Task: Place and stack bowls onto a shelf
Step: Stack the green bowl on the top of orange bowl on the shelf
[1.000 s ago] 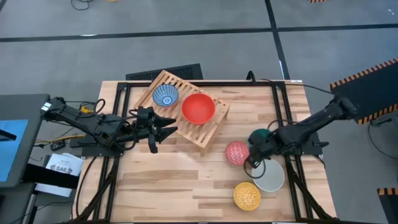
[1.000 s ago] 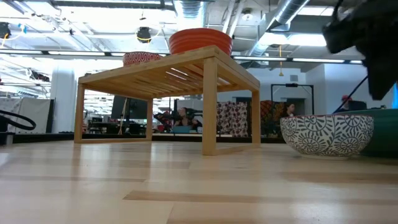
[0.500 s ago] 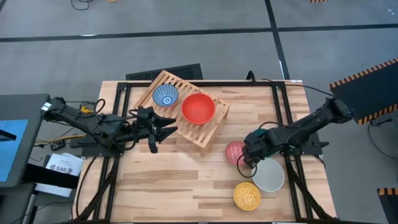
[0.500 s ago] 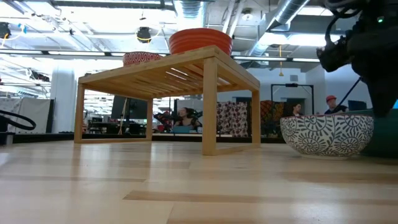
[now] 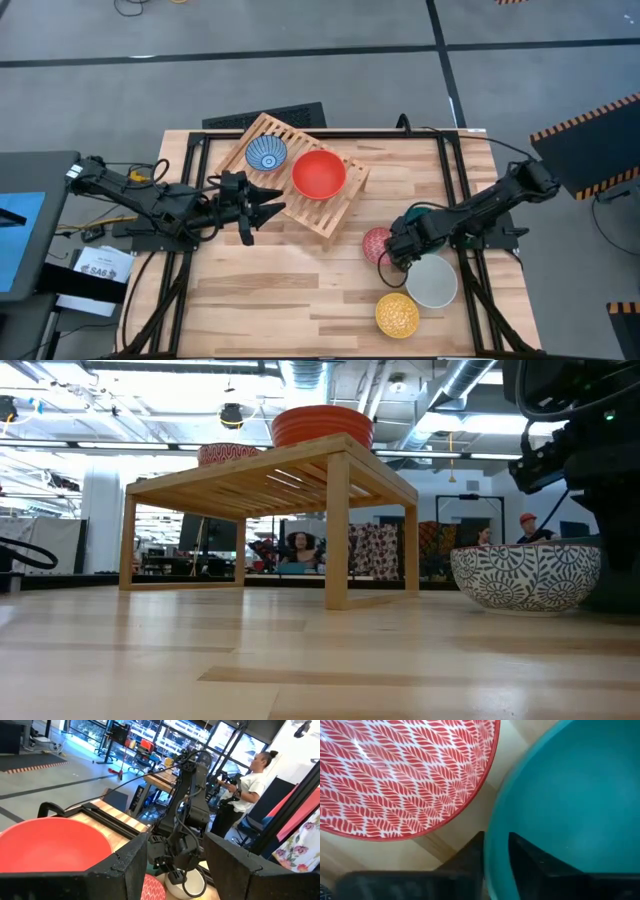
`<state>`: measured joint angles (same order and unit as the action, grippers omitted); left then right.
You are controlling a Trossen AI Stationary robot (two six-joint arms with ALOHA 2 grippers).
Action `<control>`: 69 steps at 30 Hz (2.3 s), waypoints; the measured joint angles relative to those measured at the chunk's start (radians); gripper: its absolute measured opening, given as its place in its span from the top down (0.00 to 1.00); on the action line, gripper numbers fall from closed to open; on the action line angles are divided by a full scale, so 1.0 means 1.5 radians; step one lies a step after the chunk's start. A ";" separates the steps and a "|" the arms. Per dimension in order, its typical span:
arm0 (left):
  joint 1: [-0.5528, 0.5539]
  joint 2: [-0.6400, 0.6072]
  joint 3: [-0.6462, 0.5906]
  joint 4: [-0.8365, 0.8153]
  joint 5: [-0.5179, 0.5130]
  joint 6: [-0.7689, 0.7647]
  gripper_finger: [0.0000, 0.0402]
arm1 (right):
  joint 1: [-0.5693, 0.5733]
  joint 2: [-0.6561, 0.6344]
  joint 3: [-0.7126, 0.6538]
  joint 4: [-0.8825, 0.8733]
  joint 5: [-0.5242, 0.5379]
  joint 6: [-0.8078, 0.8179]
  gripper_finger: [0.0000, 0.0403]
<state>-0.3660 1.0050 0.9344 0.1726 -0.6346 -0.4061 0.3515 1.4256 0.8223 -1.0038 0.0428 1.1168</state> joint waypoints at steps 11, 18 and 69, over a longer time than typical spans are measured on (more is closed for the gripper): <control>0.000 -0.018 0.000 0.021 -0.001 -0.004 0.56 | 0.000 -0.054 0.091 -0.100 0.002 -0.018 0.94; 0.000 -0.040 0.000 0.019 -0.004 -0.006 0.56 | -0.001 -0.061 0.269 -0.210 0.059 -0.066 0.94; 0.000 -0.042 0.000 0.013 -0.024 -0.016 0.56 | -0.214 0.426 0.976 -0.234 0.095 -0.768 0.82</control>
<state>-0.3656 0.9422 0.9340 0.1922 -0.6710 -0.4305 0.0311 2.0642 2.2867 -1.3542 0.1850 -0.0347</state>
